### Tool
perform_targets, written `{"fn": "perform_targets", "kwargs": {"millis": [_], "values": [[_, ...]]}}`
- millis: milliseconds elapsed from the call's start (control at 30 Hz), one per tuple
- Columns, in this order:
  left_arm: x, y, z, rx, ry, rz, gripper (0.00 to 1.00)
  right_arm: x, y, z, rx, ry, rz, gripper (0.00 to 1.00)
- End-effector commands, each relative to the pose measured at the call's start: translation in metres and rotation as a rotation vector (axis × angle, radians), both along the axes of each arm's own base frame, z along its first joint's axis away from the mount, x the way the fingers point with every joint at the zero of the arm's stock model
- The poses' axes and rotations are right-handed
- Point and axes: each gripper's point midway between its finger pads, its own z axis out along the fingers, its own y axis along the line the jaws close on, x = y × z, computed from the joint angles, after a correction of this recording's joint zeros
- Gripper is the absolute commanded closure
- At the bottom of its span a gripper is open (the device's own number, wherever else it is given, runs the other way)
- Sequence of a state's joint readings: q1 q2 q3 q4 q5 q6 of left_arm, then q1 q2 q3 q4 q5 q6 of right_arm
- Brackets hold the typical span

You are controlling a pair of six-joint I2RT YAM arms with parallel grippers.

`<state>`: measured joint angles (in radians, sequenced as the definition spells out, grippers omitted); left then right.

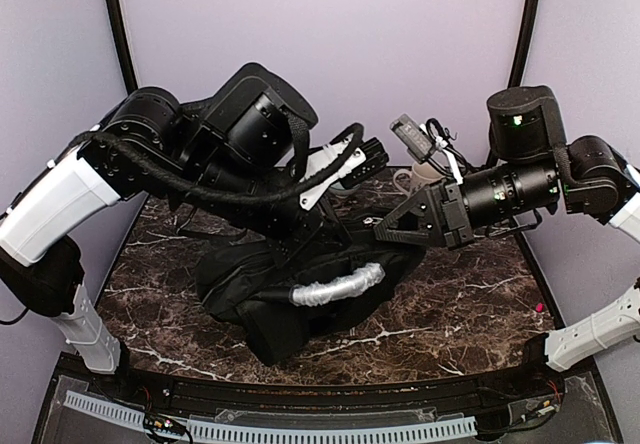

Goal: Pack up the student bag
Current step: Zip the student bag into the largest pocket of the bag, then pick up the upper front pocket of the student bag.

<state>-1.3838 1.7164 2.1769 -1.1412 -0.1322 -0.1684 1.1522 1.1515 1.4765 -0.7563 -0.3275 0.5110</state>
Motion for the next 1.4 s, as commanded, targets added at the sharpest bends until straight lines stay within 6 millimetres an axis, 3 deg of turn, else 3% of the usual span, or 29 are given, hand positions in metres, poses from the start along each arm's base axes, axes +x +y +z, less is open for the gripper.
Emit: {"fn": "perform_targets", "kwargs": {"millis": [0,133,367,500,667,733,933,1100,1367], "values": [[0.003,0.017,0.001,0.023,-0.016,0.025,1.00,0.009,-0.007,0.031,0.096,-0.094,-0.055,1.00],[0.004,0.027,0.003,0.019,-0.017,0.048,1.00,0.029,-0.023,0.014,0.022,-0.129,-0.173,1.00],[0.005,0.050,0.010,-0.008,-0.016,0.099,1.00,0.068,-0.060,-0.040,-0.106,-0.055,-0.364,1.00],[0.004,0.058,0.011,-0.027,-0.008,0.119,1.00,0.073,-0.071,-0.073,-0.160,0.006,-0.389,1.00],[0.003,0.059,0.010,-0.050,0.008,0.127,1.00,0.069,-0.070,-0.114,-0.202,0.094,-0.379,1.00],[0.002,0.059,0.009,-0.053,0.018,0.125,1.00,0.067,-0.066,-0.113,-0.176,0.109,-0.366,1.00],[-0.002,0.053,0.007,-0.057,0.033,0.103,1.00,0.064,-0.061,-0.079,-0.059,0.067,-0.340,0.99],[-0.006,0.048,0.010,-0.074,0.036,0.067,1.00,0.064,-0.069,-0.075,-0.078,0.038,-0.353,0.65],[-0.016,0.043,0.000,-0.080,0.089,0.032,1.00,0.071,-0.090,-0.074,-0.123,-0.016,-0.436,0.37]]}}
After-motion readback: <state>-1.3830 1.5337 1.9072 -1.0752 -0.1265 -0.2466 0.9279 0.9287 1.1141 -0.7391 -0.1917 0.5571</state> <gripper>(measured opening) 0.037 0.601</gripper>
